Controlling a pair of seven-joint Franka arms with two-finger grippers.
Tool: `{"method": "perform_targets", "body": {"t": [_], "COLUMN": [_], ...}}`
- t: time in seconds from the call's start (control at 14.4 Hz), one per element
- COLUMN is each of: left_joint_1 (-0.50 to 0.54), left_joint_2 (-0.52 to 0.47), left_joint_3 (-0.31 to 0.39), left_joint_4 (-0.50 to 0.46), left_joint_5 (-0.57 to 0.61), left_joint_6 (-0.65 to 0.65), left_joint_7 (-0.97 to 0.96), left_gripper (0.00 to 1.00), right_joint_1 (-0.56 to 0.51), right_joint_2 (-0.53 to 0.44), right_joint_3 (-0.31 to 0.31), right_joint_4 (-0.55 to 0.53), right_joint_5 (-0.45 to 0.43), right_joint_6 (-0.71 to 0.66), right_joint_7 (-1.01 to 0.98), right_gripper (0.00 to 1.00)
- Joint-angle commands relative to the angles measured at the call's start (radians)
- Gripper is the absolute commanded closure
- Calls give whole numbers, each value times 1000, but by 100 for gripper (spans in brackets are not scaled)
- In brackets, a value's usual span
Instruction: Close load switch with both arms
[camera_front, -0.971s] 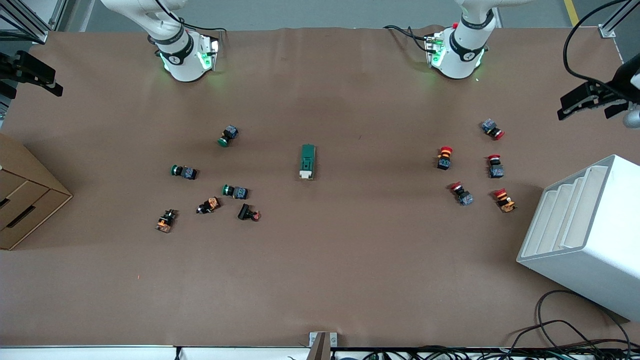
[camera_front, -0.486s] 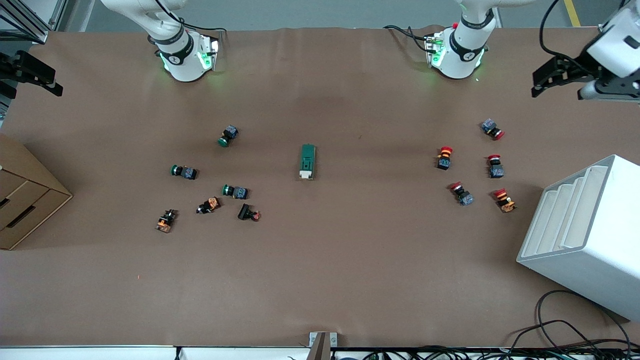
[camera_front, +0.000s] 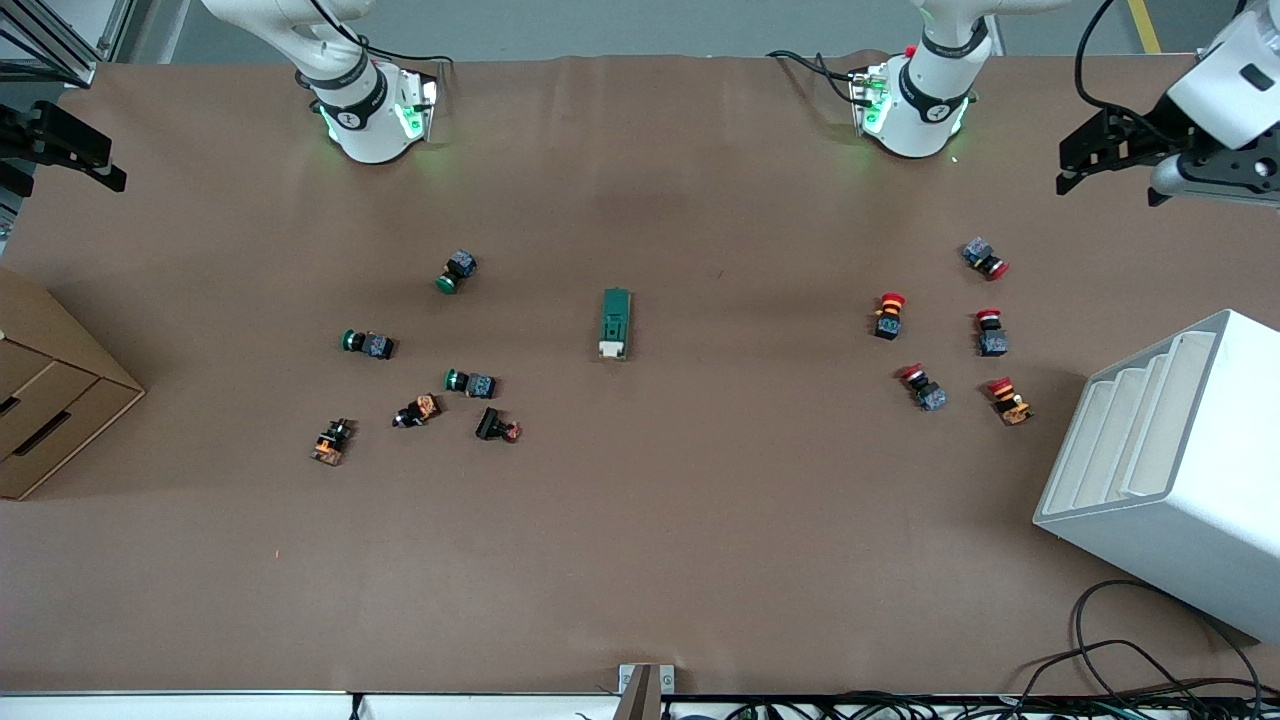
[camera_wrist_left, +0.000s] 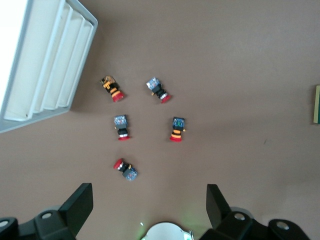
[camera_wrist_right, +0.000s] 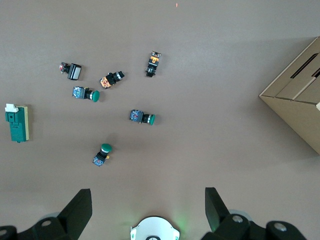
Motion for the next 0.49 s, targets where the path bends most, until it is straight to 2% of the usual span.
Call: {"method": "perform_targets", "body": {"t": [0.0,0.42], "left_joint_1": [4,4], "left_joint_2": [17,18], "left_joint_3": [2,0], "left_joint_4": [29,29], "left_joint_5": [-11,-19], "left_joint_6": [28,52], "left_joint_7": [16,-34], "left_gripper": [0,0], "right_joint_1": [-5,-5], "right_joint_2": [-33,-33], "right_joint_3": [4,4], "right_joint_4": [-39,-39], "right_joint_5": [-10,-10], "right_joint_6": [8,6], "right_joint_7": [-14,-14], "right_gripper": [0,0]}}
